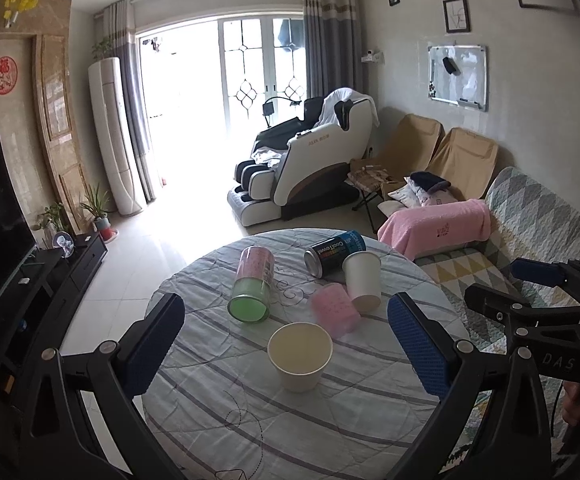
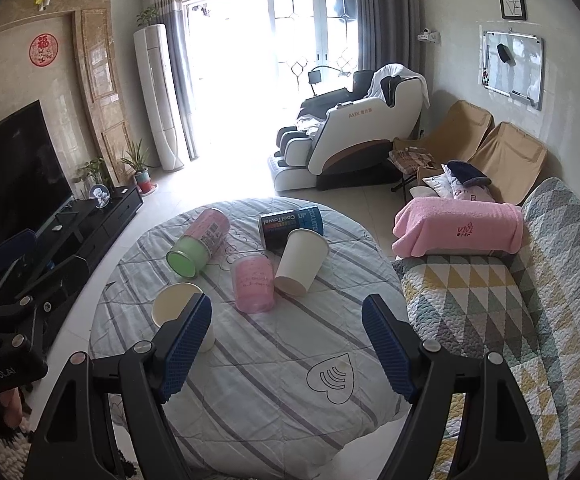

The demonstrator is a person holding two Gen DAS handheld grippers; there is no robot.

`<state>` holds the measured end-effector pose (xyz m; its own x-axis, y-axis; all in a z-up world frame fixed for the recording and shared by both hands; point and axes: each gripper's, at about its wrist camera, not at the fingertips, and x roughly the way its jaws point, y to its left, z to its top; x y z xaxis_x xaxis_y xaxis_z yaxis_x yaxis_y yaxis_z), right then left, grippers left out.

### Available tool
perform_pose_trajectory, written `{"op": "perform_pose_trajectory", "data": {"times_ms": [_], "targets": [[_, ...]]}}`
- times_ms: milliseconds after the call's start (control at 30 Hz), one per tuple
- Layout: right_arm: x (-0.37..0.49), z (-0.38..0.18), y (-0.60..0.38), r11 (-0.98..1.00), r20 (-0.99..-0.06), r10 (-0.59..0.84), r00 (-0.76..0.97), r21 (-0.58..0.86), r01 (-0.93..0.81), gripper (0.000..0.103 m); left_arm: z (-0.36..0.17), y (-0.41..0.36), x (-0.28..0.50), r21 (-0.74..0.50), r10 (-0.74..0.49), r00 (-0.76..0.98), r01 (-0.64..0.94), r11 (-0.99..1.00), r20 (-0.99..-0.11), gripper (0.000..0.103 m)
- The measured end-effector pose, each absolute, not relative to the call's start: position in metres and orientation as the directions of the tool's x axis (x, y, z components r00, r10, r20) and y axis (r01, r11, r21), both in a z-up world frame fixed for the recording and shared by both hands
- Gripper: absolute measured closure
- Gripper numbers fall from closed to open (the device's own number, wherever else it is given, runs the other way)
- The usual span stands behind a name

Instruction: Flip cup upright

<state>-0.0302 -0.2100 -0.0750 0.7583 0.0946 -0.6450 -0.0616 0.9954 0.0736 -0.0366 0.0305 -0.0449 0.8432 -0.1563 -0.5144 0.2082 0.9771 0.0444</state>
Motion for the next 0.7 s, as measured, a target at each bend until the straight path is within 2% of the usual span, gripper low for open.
{"op": "perform_pose_trajectory", "data": {"times_ms": [700], "targets": [[-0.0332, -0.0748, -0.2054, 0.995, -0.644, 0.095, 0.759, 0.053, -0.080, 0.024, -0.0476, 0.0257, -0.0403, 0.049, -0.155, 0.847, 0.208, 0.977, -0.509, 0.000]]}}
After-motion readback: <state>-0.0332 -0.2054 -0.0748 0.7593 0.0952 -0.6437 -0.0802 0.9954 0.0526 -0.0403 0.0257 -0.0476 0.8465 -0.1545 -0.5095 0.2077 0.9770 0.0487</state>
